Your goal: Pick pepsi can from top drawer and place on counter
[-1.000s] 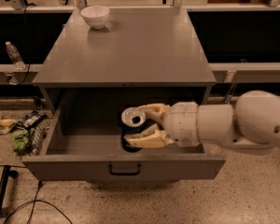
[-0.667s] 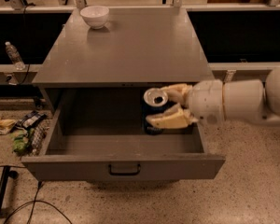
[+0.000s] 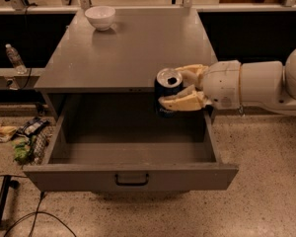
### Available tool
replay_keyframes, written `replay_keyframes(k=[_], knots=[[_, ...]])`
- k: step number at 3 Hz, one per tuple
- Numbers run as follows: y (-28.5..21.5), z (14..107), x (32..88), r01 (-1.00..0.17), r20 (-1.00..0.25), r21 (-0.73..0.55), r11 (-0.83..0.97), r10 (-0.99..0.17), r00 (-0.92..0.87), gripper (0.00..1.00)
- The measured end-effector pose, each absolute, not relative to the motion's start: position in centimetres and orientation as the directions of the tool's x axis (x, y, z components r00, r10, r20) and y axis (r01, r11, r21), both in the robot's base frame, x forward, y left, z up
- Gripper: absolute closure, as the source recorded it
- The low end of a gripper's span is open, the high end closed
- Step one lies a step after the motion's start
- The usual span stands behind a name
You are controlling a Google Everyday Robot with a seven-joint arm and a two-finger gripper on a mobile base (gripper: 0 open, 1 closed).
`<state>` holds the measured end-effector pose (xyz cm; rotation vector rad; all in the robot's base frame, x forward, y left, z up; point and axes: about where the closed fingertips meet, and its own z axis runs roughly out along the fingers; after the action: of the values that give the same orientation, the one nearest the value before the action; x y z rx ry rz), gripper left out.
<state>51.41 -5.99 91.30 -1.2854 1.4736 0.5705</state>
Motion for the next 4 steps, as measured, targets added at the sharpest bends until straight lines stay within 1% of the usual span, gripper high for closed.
replay_keyframes(k=[1, 2, 3, 4], knots=[[-7.4, 91.4, 55.5, -0.907, -0.893, -0.275, 0.318, -0.434, 0.119, 1.0], [-8.1, 91.0, 62.0, -0.912, -0.885, -0.258, 0.318, -0.457, 0.092, 1.0], [-7.6, 91.5, 67.8, -0.913, -0.878, -0.269, 0.306, -0.468, 0.101, 1.0], [-6.6, 91.3, 72.3, -0.922, -0.882, -0.256, 0.289, -0.46, 0.101, 1.0]])
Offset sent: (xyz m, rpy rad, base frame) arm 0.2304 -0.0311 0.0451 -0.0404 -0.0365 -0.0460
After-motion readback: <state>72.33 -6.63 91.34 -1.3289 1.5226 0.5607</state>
